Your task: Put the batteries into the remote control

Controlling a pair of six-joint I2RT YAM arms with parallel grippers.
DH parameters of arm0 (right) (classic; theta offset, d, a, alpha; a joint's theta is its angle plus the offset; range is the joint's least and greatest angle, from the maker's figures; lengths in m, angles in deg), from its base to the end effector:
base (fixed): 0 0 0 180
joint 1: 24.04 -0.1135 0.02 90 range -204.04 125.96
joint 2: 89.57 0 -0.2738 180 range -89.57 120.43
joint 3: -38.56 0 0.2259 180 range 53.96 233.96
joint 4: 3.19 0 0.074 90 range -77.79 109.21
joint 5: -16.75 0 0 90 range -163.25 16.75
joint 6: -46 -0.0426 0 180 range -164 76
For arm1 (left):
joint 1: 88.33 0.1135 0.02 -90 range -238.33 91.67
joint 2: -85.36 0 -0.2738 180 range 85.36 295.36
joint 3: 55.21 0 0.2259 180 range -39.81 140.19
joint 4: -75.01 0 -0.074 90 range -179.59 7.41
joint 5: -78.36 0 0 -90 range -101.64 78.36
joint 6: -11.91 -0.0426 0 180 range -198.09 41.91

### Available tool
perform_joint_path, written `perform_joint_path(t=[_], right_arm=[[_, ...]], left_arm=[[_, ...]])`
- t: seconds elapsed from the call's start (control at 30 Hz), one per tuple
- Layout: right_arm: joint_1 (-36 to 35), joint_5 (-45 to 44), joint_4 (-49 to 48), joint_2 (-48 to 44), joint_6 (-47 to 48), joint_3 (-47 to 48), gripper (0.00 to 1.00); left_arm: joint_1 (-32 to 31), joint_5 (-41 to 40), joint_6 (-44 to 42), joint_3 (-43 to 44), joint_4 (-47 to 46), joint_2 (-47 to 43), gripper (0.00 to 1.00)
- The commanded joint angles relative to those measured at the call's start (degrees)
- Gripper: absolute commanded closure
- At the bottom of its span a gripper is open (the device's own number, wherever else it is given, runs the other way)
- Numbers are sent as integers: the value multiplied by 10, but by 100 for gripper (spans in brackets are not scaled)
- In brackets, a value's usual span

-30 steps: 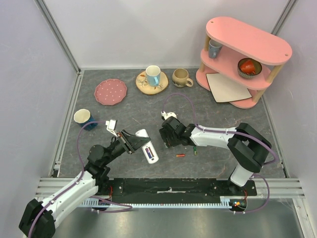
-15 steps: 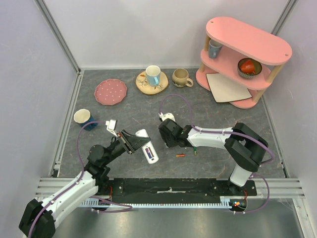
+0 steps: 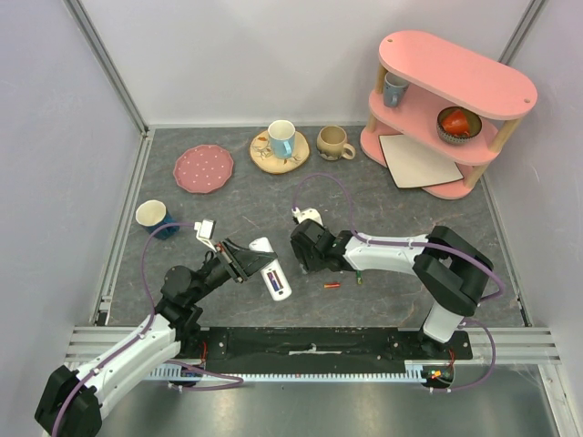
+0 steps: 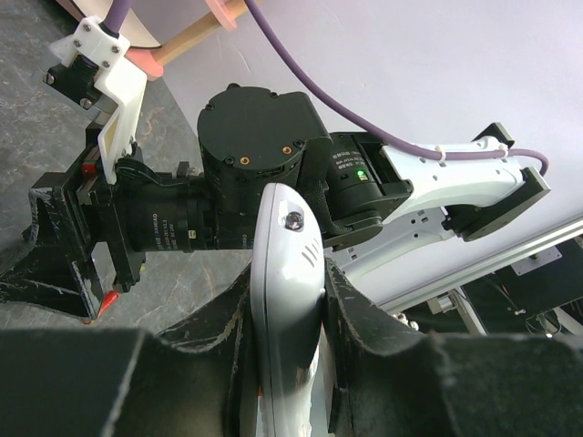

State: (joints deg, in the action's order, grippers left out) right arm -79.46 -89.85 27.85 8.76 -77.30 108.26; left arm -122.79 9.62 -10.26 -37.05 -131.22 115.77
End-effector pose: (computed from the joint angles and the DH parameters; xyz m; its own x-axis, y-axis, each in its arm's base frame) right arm 0.1893 0.2532 0.1771 -0.7977 -0.2301 -0.5574 -0.3221 0.9440 0.0711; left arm 0.0860 -0.0778 0.2316 -0.6818 -0.5788 -0.4473 0.4929 0.0882 -0.8656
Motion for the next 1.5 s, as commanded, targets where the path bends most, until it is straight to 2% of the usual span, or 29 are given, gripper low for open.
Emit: perform_joint_path(t=[0.0, 0.3, 0.6, 0.73, 0.8, 0.9, 0.97, 1.0, 1.03, 1.2, 1.33, 1.47], right_arm=[[-2, -6, 53, -1, -24, 4, 33], [-16, -7, 73, 6, -54, 5, 38], [-20, -19, 88, -2, -55, 11, 54], [-19, -66, 128, -59, 11, 39, 67], [-16, -113, 174, -73, 75, 86, 71], [2, -124, 201, -72, 125, 132, 71], [22, -107, 192, -71, 133, 131, 64], [28, -87, 177, -67, 128, 127, 57], [31, -71, 170, -65, 121, 124, 45], [35, -16, 86, -44, 43, 99, 27], [14, -19, 70, -5, -25, 114, 23], [-28, -69, 98, 43, -68, 164, 23]], left_arm=[[4, 5, -10, -24, -15, -4, 98], [4, 7, -6, -28, -18, -5, 98], [4, 16, -8, -25, -12, -14, 98], [4, 23, -6, -21, -8, -21, 98], [4, 22, -8, -20, -2, -30, 98], [4, 19, -7, -23, -2, -38, 98], [4, 17, -2, -28, -9, -40, 98], [4, 17, 1, -28, -10, -43, 98], [4, 18, 1, -28, -7, -53, 98], [4, 6, -15, -14, 72, -102, 98], [4, -9, -21, -8, 108, -134, 98], [4, -12, -19, -8, 113, -142, 98]])
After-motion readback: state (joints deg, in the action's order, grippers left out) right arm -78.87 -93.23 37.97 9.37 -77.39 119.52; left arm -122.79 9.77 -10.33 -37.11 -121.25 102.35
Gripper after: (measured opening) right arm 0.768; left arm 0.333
